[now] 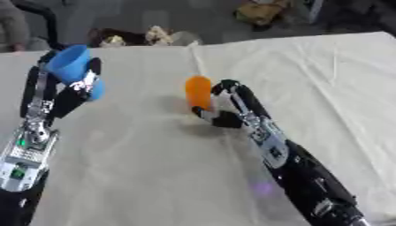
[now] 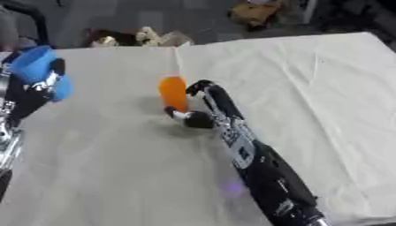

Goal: Pour the contents of one cup into another cup.

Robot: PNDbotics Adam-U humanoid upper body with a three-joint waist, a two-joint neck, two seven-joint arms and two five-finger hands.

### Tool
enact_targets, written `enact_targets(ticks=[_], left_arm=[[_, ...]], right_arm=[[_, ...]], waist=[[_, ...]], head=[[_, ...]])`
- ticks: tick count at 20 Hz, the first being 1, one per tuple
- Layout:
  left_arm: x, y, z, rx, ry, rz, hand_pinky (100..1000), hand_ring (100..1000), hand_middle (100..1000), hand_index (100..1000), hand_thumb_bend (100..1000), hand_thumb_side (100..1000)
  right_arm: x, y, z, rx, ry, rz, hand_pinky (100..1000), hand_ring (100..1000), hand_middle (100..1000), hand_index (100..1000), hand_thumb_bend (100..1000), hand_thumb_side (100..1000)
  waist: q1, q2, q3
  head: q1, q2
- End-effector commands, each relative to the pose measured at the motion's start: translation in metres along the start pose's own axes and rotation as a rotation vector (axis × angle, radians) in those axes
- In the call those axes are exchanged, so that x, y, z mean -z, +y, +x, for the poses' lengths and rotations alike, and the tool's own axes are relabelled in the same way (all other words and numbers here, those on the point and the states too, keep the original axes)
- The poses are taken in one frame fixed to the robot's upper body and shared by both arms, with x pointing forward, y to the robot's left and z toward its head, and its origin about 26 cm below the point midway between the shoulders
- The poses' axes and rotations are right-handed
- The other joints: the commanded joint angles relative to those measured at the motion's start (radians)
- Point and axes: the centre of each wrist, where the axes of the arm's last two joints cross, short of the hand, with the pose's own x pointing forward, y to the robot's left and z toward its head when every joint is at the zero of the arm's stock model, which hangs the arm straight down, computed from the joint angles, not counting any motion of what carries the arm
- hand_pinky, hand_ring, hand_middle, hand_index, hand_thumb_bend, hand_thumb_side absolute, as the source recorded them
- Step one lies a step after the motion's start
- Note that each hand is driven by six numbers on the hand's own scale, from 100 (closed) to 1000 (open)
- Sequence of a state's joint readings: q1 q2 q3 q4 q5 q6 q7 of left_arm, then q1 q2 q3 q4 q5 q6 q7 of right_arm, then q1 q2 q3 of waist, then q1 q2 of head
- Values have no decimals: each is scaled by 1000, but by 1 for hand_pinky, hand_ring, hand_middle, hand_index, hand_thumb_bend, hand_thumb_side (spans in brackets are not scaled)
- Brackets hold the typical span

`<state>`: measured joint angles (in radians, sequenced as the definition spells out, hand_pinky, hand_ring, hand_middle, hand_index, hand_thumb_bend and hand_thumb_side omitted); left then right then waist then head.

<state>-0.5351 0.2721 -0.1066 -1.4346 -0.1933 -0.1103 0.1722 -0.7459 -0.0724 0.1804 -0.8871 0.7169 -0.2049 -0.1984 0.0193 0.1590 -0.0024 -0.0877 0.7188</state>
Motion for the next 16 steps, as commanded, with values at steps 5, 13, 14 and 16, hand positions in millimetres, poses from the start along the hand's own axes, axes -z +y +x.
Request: enact_targets(ticks=[5, 13, 14, 16], left_arm=[[7, 3, 11, -1, -46, -2, 415, 285, 234, 719, 100, 449], [9, 2, 15, -7, -60, -8, 418, 284, 234, 716, 100, 453], [9, 2, 15, -7, -61, -8, 418, 284, 234, 716, 100, 453], [9, 2, 15, -8, -62, -11, 419, 283, 234, 715, 100, 452]], right_arm=[[14, -3, 12, -23, -24, -18, 799, 905, 592, 701, 572, 603], [19, 4, 15, -23, -15, -23, 789, 898, 579, 699, 568, 604], [19, 4, 15, -25, -14, -26, 788, 898, 579, 699, 568, 604], [19, 5, 15, -28, -9, -32, 788, 898, 581, 699, 568, 603]], waist=[[-1, -14, 9], [1, -10, 25], [1, -9, 25], [1, -9, 27]], head=[[-5, -18], [-8, -24], [-8, -24], [-8, -25]])
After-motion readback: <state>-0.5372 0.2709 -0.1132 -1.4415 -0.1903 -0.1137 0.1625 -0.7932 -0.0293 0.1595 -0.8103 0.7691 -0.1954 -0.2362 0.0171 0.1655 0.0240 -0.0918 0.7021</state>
